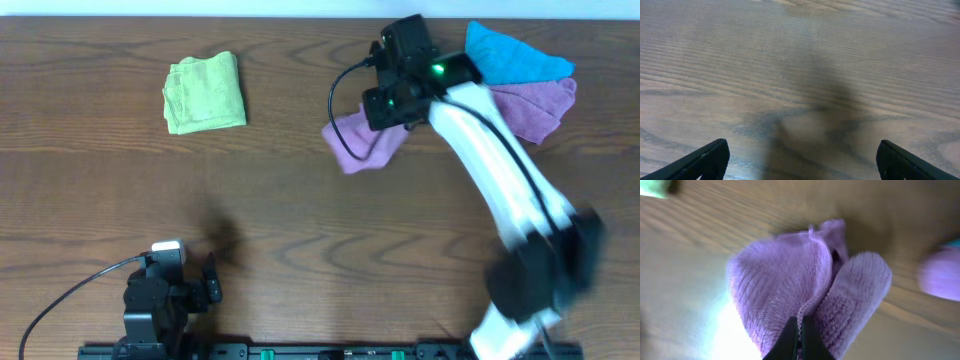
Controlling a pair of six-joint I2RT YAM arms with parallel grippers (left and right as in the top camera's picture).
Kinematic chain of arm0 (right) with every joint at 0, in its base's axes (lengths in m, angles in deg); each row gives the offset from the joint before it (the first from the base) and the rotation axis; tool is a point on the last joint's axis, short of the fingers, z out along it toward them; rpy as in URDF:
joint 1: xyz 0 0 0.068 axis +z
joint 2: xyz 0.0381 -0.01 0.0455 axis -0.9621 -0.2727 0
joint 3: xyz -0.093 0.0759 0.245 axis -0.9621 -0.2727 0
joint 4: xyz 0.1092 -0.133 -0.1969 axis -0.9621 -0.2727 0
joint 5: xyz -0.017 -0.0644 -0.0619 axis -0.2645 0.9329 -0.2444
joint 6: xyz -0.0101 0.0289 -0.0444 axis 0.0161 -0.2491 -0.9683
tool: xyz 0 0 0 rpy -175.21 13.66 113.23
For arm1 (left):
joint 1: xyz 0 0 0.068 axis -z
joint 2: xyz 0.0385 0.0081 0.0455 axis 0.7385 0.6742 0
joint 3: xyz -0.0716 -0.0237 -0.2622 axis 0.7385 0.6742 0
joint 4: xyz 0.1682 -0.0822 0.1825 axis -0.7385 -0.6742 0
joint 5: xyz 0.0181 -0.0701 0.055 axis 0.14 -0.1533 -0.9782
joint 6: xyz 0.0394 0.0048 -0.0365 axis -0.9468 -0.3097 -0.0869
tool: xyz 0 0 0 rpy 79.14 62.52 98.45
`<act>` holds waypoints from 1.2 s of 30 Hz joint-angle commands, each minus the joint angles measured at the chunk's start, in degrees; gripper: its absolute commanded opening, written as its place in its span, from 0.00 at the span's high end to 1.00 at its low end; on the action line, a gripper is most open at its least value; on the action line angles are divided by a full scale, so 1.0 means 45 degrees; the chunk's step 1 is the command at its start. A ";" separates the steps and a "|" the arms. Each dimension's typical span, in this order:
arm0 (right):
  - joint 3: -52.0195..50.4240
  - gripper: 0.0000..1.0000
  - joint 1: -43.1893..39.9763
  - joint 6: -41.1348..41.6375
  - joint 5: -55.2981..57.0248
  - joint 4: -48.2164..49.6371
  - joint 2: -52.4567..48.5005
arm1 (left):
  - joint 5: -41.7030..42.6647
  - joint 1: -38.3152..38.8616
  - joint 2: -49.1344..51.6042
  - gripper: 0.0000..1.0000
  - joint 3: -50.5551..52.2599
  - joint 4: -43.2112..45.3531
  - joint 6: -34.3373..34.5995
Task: Fold the cloth
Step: 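Lift the purple cloth by its corner with the right gripper, then drag the hanging purple cloth toward the table center with the right gripper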
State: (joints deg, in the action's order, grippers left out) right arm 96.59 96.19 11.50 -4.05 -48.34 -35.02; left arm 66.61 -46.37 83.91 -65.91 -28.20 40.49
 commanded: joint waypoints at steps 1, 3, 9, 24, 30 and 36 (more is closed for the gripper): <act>-0.1171 0.99 0.0345 -0.0733 0.2025 -0.0180 0.2841 | 0.0078 0.0029 -0.0083 0.05 0.0214 -0.0709 -0.0141; -0.3201 0.98 0.0350 -0.0612 0.2322 0.0457 0.5421 | 0.0078 0.0034 -0.0083 0.05 0.0219 -0.0709 -0.0146; -0.9690 0.99 0.0442 0.0622 0.2856 0.3910 1.2240 | 0.0083 0.0034 -0.0083 0.05 0.0219 -0.0709 -0.0146; -1.4231 0.99 0.1627 0.2560 0.2380 1.0535 1.3629 | 0.0083 0.0034 -0.0083 0.05 0.0214 -0.0704 -0.0146; -1.4231 0.99 0.1627 0.0646 0.2584 1.7461 1.0545 | 0.0078 0.0029 -0.0083 0.05 0.0214 -0.0709 -0.0141; -1.4236 0.99 0.1768 -0.0117 0.2555 2.2964 0.8534 | 0.0083 0.0029 -0.0083 0.05 0.0214 -0.0709 -0.0141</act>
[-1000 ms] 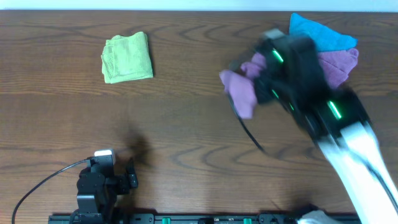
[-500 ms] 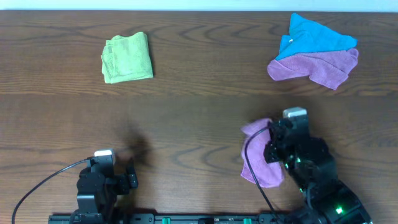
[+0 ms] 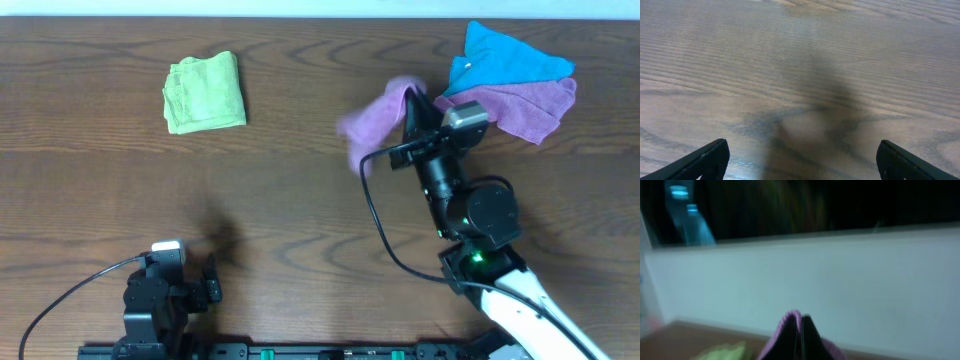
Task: Fold the cloth
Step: 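Drag the hanging purple cloth toward the table center with the right gripper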
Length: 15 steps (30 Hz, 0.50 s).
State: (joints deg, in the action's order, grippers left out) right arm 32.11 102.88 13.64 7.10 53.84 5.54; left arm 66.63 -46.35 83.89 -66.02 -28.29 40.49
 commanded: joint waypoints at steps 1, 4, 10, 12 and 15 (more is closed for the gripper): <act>0.0068 0.98 0.0384 -0.0593 0.0083 0.0015 -0.0636 | 0.0078 0.0029 -0.0078 0.05 0.0243 -0.0685 -0.0146; -0.0355 0.97 0.0865 -0.0593 0.0087 -0.1574 -0.1103 | 0.0078 0.0024 -0.0078 0.05 0.0243 -0.0690 -0.0141; -0.1948 0.95 0.2205 -0.0588 0.0034 -0.2662 -0.1715 | 0.0073 0.0024 -0.0078 0.05 0.0243 -0.0690 -0.0146; -0.2467 0.57 0.3007 -0.0588 -0.0015 -0.2652 -0.1715 | 0.0073 0.0029 -0.0078 0.05 0.0238 -0.0690 -0.0146; -0.2667 0.01 0.3978 -0.0593 -0.0010 -0.2662 -0.1715 | 0.0078 0.0024 -0.0078 0.05 0.0238 -0.0690 -0.0146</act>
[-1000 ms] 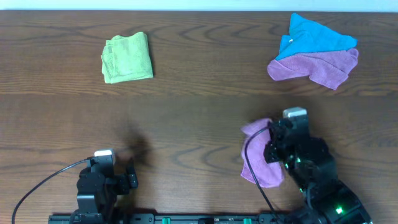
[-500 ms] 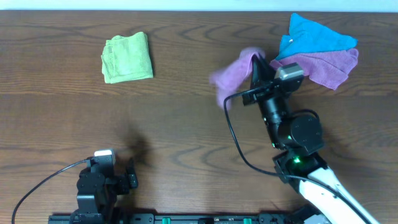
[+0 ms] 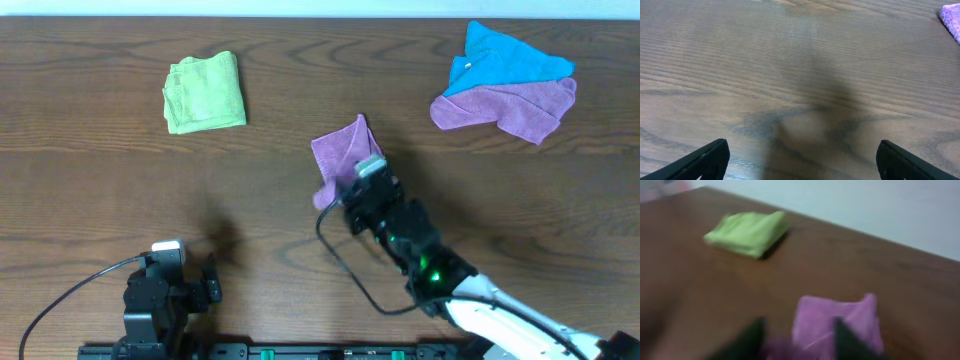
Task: Fold the cloth
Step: 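Drag the hanging purple cloth toward the table center with the right gripper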
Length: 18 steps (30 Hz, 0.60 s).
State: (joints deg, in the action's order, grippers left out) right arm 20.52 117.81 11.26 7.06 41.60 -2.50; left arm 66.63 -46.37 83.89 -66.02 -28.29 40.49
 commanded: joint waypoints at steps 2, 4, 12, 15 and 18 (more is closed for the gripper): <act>-0.0087 0.01 0.1229 -0.0063 0.0146 0.0083 0.0073 | 0.0078 0.0034 -0.0078 0.05 0.0243 -0.0690 -0.0146; -0.0087 0.01 0.1501 -0.0063 0.0631 0.0520 0.0073 | 0.0073 0.0029 -0.0078 0.05 0.0238 -0.0690 -0.0146; 0.0068 0.01 0.1515 -0.0267 0.1598 0.0044 0.1622 | 0.0073 0.0034 -0.0078 0.05 0.0238 -0.0690 -0.0146; 0.0214 0.01 0.1088 0.1117 0.2045 -0.3609 0.3177 | 0.0073 0.0034 -0.0078 0.05 0.0243 -0.0690 -0.0141; 0.0466 0.01 0.0690 0.2749 0.1987 -0.7091 0.4775 | 0.0078 0.0029 -0.0078 0.05 0.0238 -0.0690 -0.0141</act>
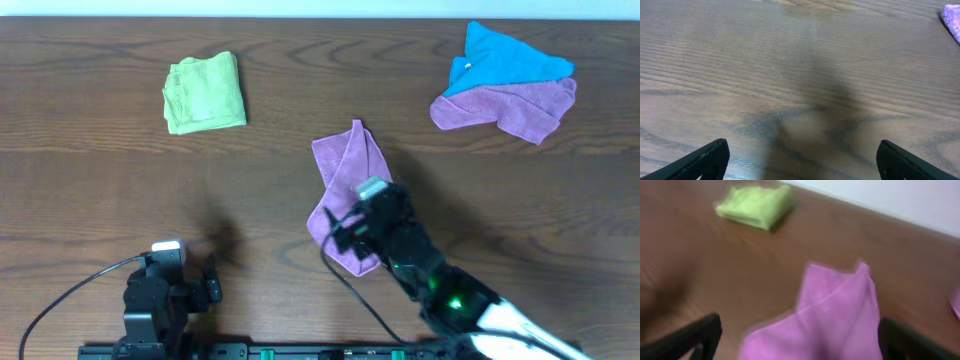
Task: Fold the cloth
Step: 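Drag the hanging purple cloth toward the table center with the right gripper, then reach the left gripper to the purple cloth's left edge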
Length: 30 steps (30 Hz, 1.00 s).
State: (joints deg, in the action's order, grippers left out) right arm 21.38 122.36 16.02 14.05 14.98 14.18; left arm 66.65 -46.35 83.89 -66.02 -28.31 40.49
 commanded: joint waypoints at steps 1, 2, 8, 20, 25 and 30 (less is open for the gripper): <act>0.0515 0.01 -0.0364 0.1919 0.0442 -0.2443 0.1671 | 0.0073 0.0024 -0.0078 0.05 0.0238 -0.0685 -0.0146; 0.0801 0.01 -0.0384 0.1996 0.0427 -0.3594 0.2215 | 0.0068 0.0024 -0.0078 0.05 0.0238 -0.0685 -0.0146; 0.2705 0.01 -0.0384 0.2827 -0.1418 -0.9627 0.3313 | 0.0073 0.0024 -0.0078 0.05 0.0238 -0.0685 -0.0146; 0.3157 0.01 -0.0384 0.3638 -0.4279 -1.1069 0.3225 | 0.0044 0.0024 -0.0078 0.05 0.0238 0.0097 0.0340; 0.3157 0.01 -0.0384 0.4663 -0.4255 -1.0146 0.3225 | 0.2327 0.0024 -0.0078 0.05 0.0238 0.2594 0.7815; 0.3157 0.01 -0.0384 0.6169 -0.4129 -0.8650 0.3220 | 0.1953 0.0024 -0.0078 0.05 0.0238 0.2647 0.9777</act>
State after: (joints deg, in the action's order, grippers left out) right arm 34.43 121.02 37.95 -4.57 -25.15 28.58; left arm 74.35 -46.37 83.89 -65.16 -16.35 74.67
